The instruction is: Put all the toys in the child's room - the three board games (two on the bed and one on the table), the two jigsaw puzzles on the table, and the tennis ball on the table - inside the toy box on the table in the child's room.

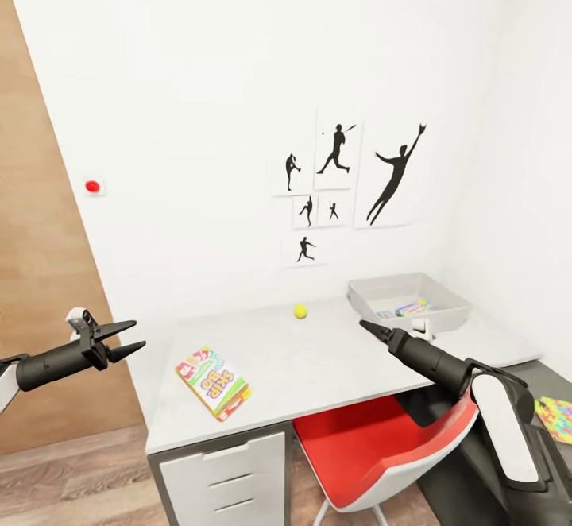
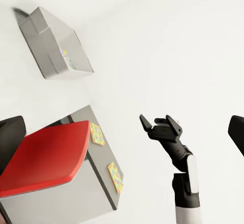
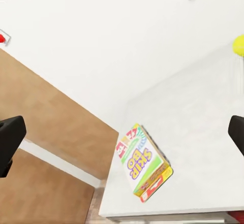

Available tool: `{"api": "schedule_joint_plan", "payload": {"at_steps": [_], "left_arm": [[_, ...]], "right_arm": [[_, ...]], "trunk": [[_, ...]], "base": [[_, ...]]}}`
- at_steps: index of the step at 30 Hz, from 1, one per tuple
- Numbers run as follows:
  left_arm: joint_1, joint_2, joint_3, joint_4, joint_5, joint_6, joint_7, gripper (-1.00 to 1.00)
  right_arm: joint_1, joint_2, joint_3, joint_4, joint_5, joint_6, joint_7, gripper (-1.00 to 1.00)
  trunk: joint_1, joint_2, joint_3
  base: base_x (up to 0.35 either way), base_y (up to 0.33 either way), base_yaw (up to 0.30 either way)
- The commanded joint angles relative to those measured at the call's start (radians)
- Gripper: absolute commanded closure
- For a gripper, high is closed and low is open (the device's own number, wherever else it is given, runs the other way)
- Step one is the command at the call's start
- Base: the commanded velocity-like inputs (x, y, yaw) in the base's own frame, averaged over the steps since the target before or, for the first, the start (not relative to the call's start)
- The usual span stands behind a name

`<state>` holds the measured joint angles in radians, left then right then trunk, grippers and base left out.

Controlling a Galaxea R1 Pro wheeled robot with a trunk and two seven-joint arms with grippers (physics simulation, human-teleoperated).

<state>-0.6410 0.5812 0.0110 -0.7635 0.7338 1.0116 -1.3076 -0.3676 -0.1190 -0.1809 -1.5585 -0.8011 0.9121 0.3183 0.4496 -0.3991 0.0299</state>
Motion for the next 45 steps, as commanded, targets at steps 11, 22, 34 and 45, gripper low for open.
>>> {"api": "schedule_joint_plan", "payload": {"at_steps": [11, 22, 34, 45], "left_arm": [[0.0, 0.002, 0.001, 0.001, 0.002, 0.006, -0.002, -1.0], [0.0, 0.004, 0.001, 0.001, 0.002, 0.005, -0.002, -1.0], [0.0, 0.004, 0.002, 0.001, 0.002, 0.004, -0.001, -1.0], [0.0, 0.004, 0.002, 0.003, 0.002, -0.046, 0.004, -1.0]], "right_arm": [[-0.001, 0.001, 0.014, 0.001, 0.007, 0.001, 0.004, -1.0], [-0.001, 0.002, 0.019, -0.001, 0.006, 0.0, 0.001, -1.0], [-0.001, 0.001, 0.019, 0.0, 0.007, -0.002, 0.002, -1.0], [0.0, 0.005, 0.066, -0.002, 0.077, 0.007, -0.242, -1.0]], "trunk": [[0.0, -0.001, -0.018], [0.0, -0.001, -0.027], [0.0, -0.001, -0.027], [0.0, -0.001, -0.027]], "base": [[0.01, 0.247, 0.0], [0.0, 0.269, 0.0], [0.0, 0.165, 0.0], [0.0, 0.01, 0.0]]}}
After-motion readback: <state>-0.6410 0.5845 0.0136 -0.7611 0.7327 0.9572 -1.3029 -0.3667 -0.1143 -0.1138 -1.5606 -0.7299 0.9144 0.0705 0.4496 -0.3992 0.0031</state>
